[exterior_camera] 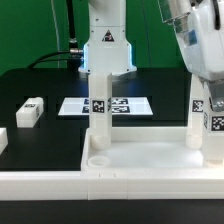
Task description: Assemble desk
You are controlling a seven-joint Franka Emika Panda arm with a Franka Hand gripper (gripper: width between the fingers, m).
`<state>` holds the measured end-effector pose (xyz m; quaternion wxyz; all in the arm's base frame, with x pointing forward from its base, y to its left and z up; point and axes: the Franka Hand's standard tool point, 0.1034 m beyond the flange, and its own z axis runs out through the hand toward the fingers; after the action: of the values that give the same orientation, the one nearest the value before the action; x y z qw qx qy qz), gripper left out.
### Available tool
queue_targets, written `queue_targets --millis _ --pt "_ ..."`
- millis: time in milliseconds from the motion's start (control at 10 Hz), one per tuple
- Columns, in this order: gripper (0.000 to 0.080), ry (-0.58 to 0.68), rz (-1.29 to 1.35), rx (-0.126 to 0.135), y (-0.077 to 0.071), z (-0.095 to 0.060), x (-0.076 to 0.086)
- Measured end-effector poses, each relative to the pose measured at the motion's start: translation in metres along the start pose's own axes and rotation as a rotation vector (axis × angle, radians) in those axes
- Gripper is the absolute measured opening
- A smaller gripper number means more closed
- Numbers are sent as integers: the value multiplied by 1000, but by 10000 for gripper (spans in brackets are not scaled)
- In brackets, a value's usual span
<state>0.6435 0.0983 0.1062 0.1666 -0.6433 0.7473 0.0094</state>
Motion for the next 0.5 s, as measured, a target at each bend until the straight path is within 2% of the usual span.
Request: queue_targets --millis 100,200,300,400,500 --pt "310 1 -8 -1 0 0 0" --pt "385 3 -262 -32 1 0 -1" --pt "564 -9 -449 -45 0 -1 -1" --pt "623 -16 -547 -43 0 -2 -2" --pt "623 -13 -574 -44 0 -2 -1"
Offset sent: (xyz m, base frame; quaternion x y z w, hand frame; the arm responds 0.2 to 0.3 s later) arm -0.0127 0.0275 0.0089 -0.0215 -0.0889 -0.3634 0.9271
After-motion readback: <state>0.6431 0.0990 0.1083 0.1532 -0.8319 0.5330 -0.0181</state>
